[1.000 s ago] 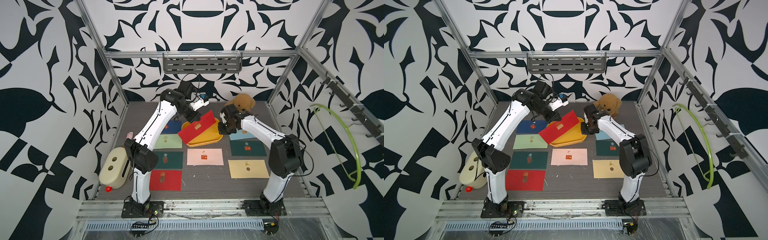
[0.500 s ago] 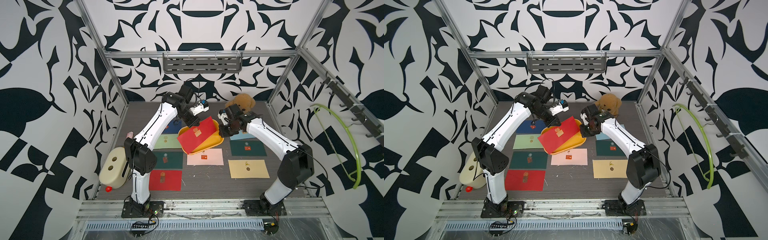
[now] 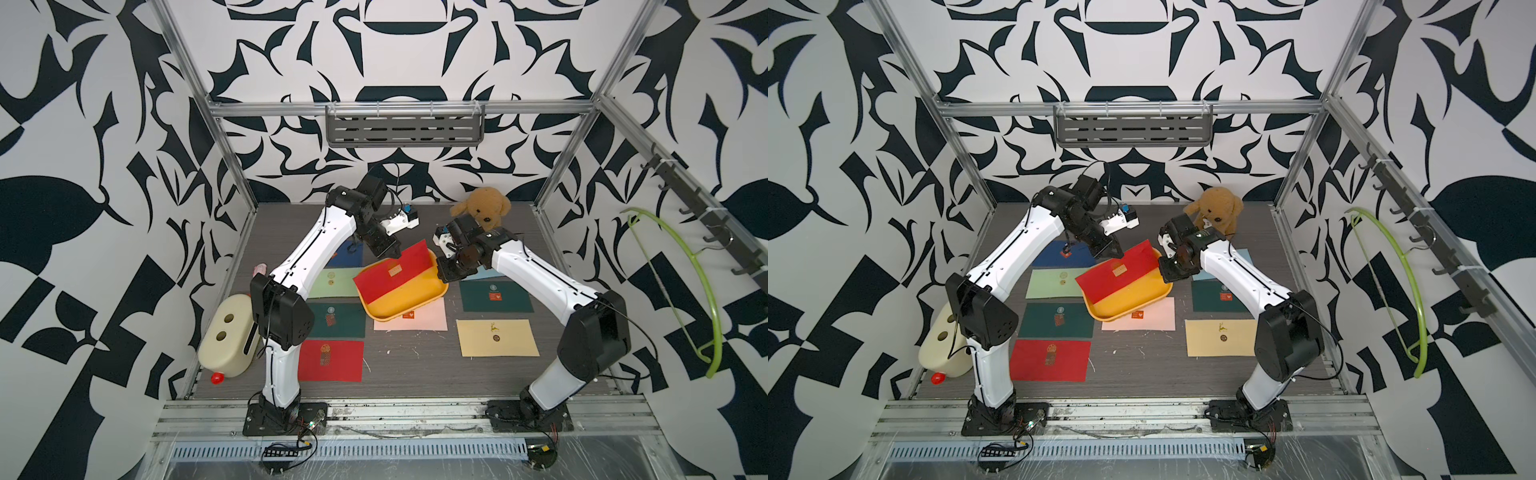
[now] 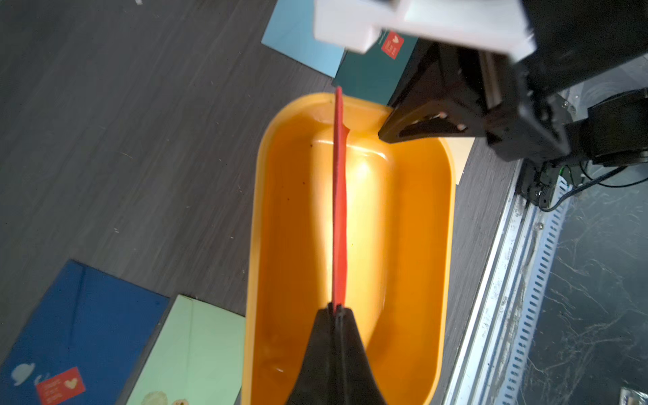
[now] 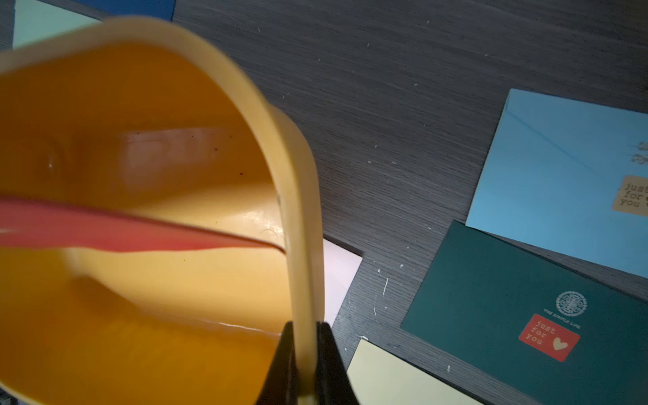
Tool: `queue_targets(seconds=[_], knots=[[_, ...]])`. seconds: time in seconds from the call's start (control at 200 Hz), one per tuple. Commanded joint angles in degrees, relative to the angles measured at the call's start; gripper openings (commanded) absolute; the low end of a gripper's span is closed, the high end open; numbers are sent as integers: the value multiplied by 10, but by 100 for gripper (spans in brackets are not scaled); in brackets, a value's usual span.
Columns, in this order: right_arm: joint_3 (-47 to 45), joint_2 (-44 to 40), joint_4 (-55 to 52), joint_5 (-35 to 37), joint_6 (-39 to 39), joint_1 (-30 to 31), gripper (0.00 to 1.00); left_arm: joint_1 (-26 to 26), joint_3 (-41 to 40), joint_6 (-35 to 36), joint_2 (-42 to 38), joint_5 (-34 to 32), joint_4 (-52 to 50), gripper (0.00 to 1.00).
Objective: Put the sealed envelopes into the storage box
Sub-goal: Place the envelope in the storage box.
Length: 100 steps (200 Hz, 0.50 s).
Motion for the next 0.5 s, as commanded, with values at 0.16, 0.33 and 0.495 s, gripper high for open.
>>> queue_targets(seconds=[0.16,0.33,0.495], knots=[[14,-28,18,-33,7,2,0,-1,-11,3,31,16,-12,0],[10,-31,18,-40,18,4,0,-6,-5,-15,45,-31,18,23],[-6,-24,22,-34,39,6,0,-6,9,-44,27,-91,83,47]])
